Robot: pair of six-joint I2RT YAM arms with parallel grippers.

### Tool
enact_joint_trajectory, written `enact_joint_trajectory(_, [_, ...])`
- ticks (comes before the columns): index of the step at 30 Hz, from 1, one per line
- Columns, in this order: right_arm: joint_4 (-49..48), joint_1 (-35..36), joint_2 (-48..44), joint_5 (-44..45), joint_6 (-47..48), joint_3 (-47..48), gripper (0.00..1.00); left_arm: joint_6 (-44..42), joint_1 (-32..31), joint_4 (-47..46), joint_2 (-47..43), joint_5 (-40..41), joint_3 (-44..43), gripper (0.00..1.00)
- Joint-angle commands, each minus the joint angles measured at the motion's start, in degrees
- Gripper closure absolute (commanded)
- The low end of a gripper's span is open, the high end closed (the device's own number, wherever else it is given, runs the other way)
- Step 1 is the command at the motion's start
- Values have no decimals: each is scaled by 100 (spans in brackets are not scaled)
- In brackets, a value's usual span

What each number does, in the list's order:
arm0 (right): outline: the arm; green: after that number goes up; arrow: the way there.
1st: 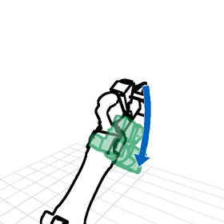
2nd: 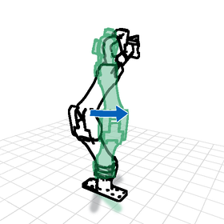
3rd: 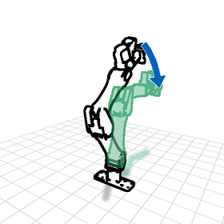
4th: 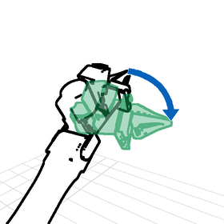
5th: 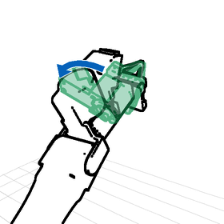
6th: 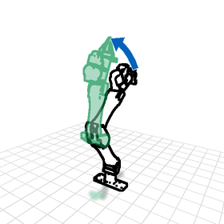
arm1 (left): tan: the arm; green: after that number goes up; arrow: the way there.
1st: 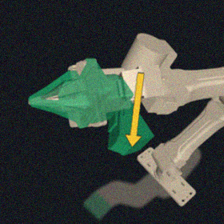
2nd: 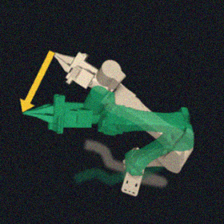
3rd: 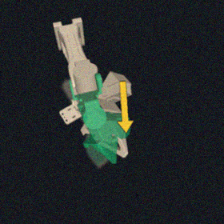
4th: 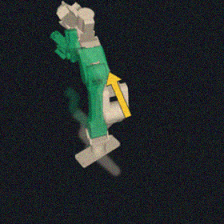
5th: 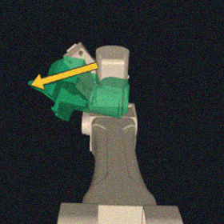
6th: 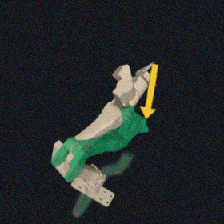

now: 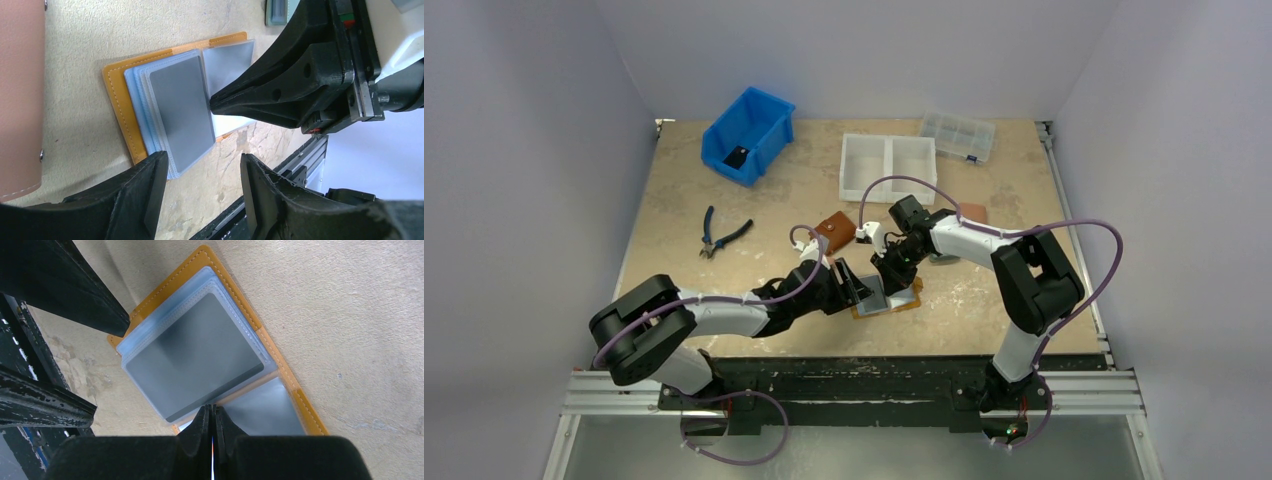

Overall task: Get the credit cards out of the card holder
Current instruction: Remove the credit card from the card holder.

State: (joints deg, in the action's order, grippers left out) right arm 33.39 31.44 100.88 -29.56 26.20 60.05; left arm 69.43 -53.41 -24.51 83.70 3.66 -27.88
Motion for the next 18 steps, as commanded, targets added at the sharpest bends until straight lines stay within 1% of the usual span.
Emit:
enact_joint_trajectory(1, [-8, -15, 18, -41, 12, 24, 96, -87, -38, -193, 32, -24, -205, 42])
enact_joint_trajectory(9, [-8, -15, 19, -41, 25, 24, 96, -97, -48, -313, 313, -180, -296, 42])
enact_joint_trajectory(18, [10, -20, 32, -50, 24, 32, 96, -87, -57, -338, 393, -234, -332, 42])
